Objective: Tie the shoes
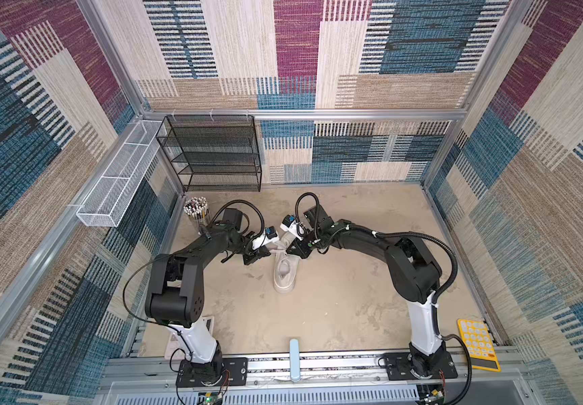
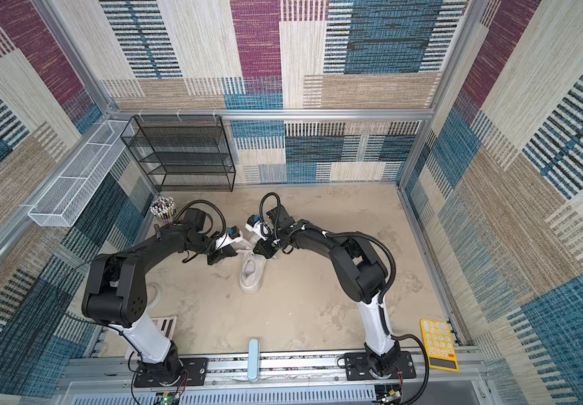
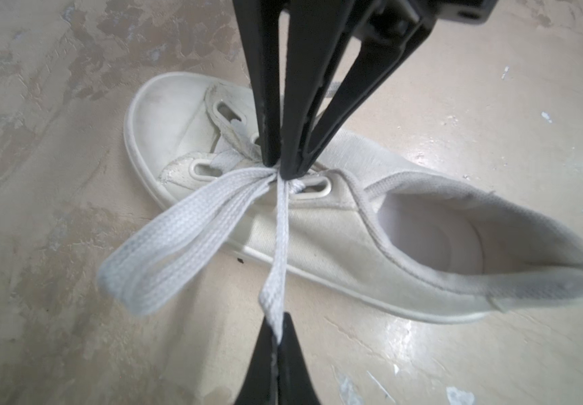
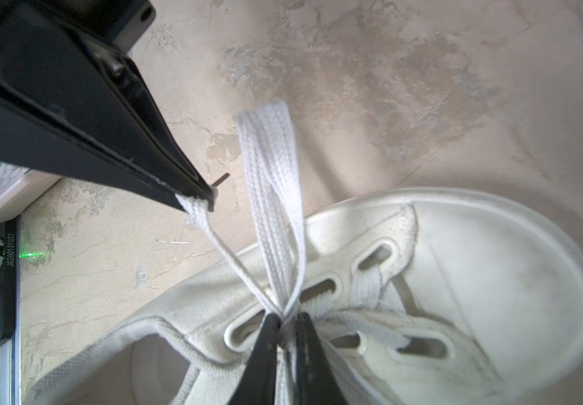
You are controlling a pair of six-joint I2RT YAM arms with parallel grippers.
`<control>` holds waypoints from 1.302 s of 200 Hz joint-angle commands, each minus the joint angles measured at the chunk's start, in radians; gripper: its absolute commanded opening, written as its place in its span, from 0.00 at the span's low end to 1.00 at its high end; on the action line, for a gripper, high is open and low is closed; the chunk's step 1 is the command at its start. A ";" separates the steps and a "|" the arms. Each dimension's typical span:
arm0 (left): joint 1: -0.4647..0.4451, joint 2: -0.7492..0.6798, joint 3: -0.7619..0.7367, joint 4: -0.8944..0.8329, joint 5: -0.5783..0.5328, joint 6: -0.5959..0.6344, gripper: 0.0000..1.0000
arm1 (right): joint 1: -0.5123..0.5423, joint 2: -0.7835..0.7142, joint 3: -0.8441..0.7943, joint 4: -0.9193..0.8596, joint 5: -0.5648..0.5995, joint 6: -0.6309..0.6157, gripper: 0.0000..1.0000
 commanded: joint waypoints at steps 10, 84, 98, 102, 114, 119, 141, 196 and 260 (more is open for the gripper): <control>0.006 0.005 0.013 -0.054 -0.087 0.036 0.00 | -0.003 -0.003 0.005 -0.024 0.065 -0.002 0.14; 0.004 0.012 0.036 -0.070 0.004 0.026 0.84 | -0.026 -0.074 -0.016 0.042 -0.003 0.057 0.33; 0.005 -0.003 0.032 -0.064 0.007 0.029 0.99 | -0.043 -0.108 -0.029 0.059 -0.010 0.067 0.36; 0.005 -0.007 0.031 -0.060 0.002 0.030 0.99 | -0.049 -0.118 -0.032 0.062 -0.013 0.069 0.36; 0.008 -0.021 0.028 -0.046 -0.003 0.023 0.99 | -0.066 -0.139 -0.041 0.059 -0.009 0.065 0.36; 0.011 -0.027 0.027 -0.043 -0.002 0.021 0.99 | -0.073 -0.147 -0.047 0.054 -0.005 0.062 0.37; 0.028 -0.061 0.021 -0.005 0.025 -0.016 0.99 | -0.100 -0.161 -0.073 0.021 0.043 0.023 0.37; 0.016 -0.061 0.121 -0.053 0.050 -0.205 0.99 | -0.106 -0.148 -0.133 -0.008 0.115 0.036 0.36; -0.020 -0.119 0.080 -0.060 0.001 -0.415 0.99 | -0.105 -0.062 -0.087 -0.026 0.197 0.080 0.35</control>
